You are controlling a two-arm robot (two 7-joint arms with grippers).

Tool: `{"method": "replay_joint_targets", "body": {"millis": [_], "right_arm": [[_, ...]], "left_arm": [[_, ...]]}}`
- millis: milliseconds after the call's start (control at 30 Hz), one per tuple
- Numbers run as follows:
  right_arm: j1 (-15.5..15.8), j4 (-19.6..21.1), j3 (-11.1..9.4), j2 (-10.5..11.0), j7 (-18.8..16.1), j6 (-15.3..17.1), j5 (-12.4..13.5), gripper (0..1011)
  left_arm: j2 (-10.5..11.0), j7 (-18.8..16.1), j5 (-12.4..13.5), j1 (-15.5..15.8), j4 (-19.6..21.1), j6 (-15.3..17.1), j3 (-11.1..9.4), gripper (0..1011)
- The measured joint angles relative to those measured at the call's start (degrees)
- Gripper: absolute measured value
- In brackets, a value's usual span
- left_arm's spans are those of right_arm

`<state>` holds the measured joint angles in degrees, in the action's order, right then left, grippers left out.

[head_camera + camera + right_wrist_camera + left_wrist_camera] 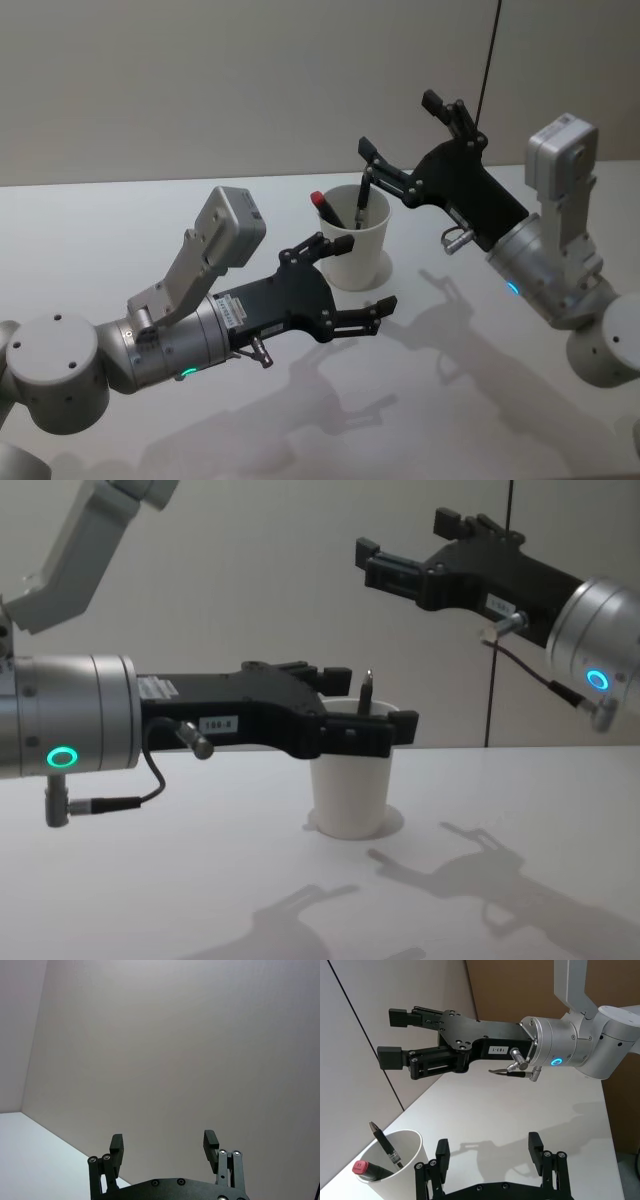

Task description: Place the pen into the pen holder.

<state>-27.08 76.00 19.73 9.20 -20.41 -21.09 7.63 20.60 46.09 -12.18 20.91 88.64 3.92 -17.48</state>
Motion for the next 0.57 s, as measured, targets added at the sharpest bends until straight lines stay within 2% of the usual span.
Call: {"method": "replay_joint_targets", "body": {"millis": [567], "right_arm": [[0.39,0.70,-0.18,0.37,0.11,0.22,0.07,1002]], "left_arm": [[0.00,0.00,0.00,0.00,0.00,0.00,0.00,1003]]}}
